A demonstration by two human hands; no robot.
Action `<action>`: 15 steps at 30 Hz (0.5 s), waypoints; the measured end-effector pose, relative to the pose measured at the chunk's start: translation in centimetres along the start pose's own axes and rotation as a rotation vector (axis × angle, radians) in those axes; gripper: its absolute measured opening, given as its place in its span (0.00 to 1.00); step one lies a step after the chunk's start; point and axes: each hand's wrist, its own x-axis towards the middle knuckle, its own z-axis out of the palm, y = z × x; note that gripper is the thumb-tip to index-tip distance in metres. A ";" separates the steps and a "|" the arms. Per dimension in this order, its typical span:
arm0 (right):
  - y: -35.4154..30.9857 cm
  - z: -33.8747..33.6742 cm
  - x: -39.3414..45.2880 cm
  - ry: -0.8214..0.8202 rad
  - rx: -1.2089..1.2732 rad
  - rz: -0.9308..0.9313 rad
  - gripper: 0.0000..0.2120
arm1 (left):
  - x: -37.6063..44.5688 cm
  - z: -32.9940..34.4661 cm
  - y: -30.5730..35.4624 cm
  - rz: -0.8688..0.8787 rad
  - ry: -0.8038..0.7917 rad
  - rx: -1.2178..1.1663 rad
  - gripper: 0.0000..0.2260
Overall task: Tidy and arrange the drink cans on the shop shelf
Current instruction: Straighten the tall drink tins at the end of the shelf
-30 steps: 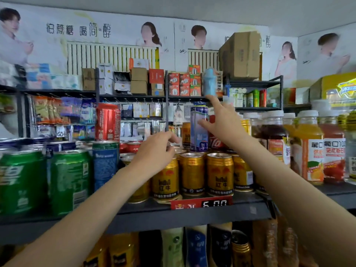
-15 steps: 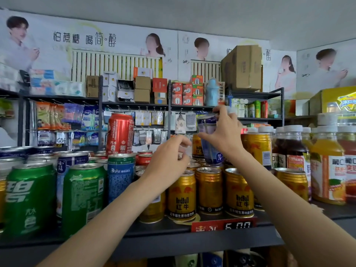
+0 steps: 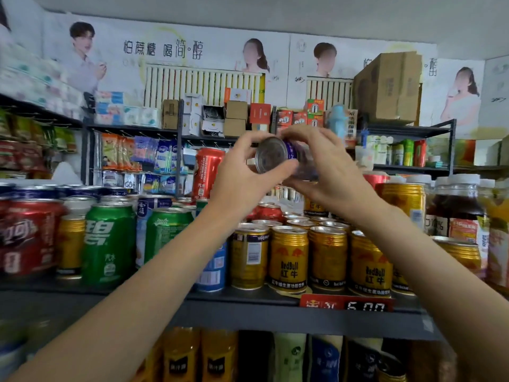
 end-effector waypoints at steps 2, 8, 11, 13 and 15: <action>-0.8 0.6 0.9 0.034 -0.074 -0.007 0.30 | -0.5 -1.6 0.2 -0.130 0.103 -0.163 0.12; -5.7 2.2 4.8 0.119 0.876 0.606 0.32 | -2.1 -8.5 0.3 -0.255 0.278 -0.617 0.10; -9.3 4.0 7.3 0.058 1.323 0.677 0.21 | -3.2 -12.8 -0.4 -0.239 0.204 -0.587 0.11; -12.0 5.0 9.1 0.059 1.318 0.659 0.16 | -3.8 -16.8 -1.3 -0.258 0.129 -0.512 0.15; -14.4 6.3 11.1 0.039 1.255 0.650 0.17 | -4.1 -21.3 -1.9 -0.231 0.083 -0.290 0.18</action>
